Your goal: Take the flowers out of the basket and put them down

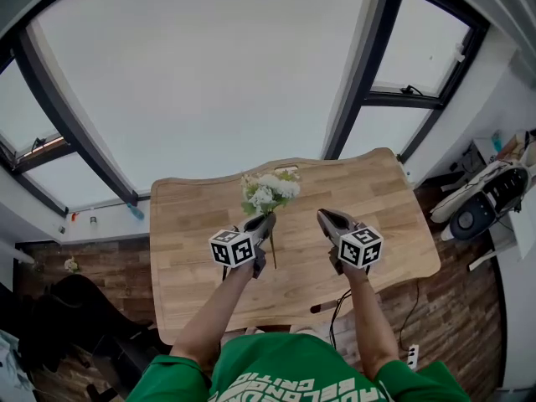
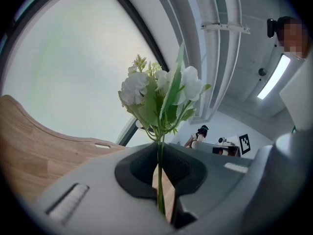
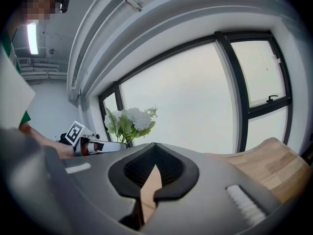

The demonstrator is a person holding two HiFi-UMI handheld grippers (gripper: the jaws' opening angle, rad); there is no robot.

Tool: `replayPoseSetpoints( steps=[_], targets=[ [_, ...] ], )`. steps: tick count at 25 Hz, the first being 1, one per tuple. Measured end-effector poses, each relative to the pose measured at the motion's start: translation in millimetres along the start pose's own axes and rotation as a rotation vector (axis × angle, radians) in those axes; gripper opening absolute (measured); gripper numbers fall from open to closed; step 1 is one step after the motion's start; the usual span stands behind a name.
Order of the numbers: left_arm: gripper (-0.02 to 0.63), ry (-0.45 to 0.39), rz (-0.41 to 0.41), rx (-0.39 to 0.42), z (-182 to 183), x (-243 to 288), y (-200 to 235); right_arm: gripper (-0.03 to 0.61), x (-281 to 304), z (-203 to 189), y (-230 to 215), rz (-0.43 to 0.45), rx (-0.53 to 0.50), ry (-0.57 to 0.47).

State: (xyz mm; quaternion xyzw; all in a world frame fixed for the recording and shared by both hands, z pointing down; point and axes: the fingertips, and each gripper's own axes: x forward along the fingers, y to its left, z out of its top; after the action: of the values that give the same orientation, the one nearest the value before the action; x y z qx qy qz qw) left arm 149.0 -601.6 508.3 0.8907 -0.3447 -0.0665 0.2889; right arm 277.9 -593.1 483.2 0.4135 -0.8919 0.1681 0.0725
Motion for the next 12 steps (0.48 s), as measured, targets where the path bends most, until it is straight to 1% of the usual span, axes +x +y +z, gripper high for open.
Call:
replayPoseSetpoints(
  steps=[3,6,12],
  targets=[
    [0.035,0.001,0.036,-0.001,-4,14,0,0.006,-2,5,-22,0.026,0.009,-0.002],
    [0.035,-0.016,0.071,0.001,2,28,2,0.006,-2,8,-43,0.046,0.017,0.002],
    [0.035,-0.032,0.101,0.01,6,52,-3,0.006,-3,10,-75,0.069,0.02,0.017]
  ],
)
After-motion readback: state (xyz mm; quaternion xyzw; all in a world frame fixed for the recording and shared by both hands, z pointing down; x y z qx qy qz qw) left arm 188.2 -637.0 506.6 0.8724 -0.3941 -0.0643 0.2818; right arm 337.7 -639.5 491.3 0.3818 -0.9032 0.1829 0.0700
